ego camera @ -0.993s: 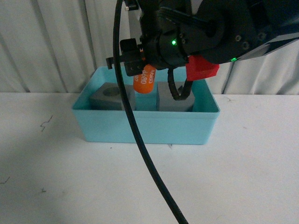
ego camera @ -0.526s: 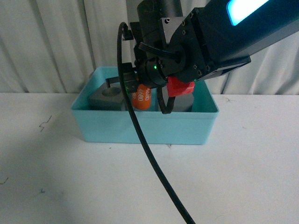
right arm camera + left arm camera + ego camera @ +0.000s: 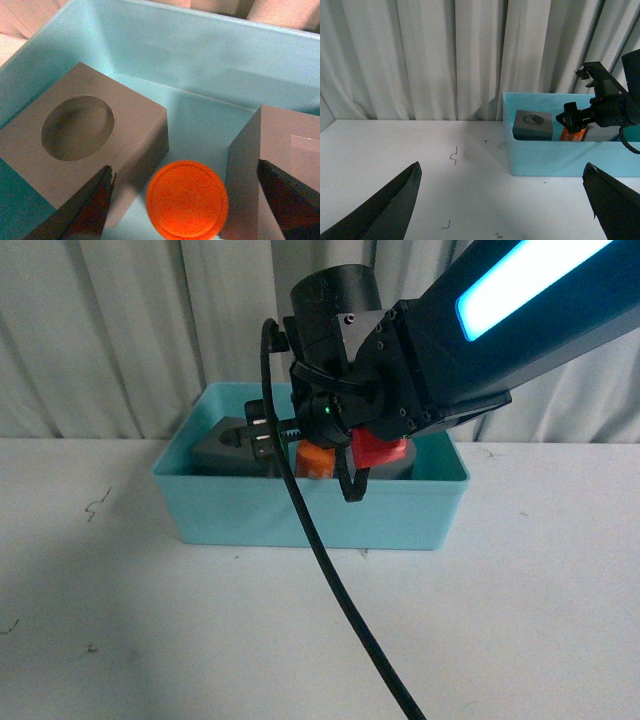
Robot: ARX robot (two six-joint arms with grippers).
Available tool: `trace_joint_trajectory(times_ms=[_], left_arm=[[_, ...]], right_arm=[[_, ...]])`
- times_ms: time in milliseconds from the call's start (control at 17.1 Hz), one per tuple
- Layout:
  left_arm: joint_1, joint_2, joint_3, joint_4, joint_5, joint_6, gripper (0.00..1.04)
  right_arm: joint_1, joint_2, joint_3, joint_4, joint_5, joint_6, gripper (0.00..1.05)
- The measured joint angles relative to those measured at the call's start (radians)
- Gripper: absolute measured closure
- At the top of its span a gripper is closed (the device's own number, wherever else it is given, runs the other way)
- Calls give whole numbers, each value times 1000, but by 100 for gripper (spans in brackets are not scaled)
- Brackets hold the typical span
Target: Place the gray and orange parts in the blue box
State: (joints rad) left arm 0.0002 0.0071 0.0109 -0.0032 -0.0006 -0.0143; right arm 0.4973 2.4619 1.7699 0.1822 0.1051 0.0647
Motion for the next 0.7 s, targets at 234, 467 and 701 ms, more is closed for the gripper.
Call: trace_joint_trajectory(times_ms=[234,467,701], left_arm=[[0,0,0,0,0,0,7],[0,0,0,0,0,0,7],[0,0,0,0,0,0,7]], right_arm=[[-13,-227,-244,199,6,1,6],[-74,-669,-611,290,68,-33,6],[-122,-1241,-1188,52,173,13,6]])
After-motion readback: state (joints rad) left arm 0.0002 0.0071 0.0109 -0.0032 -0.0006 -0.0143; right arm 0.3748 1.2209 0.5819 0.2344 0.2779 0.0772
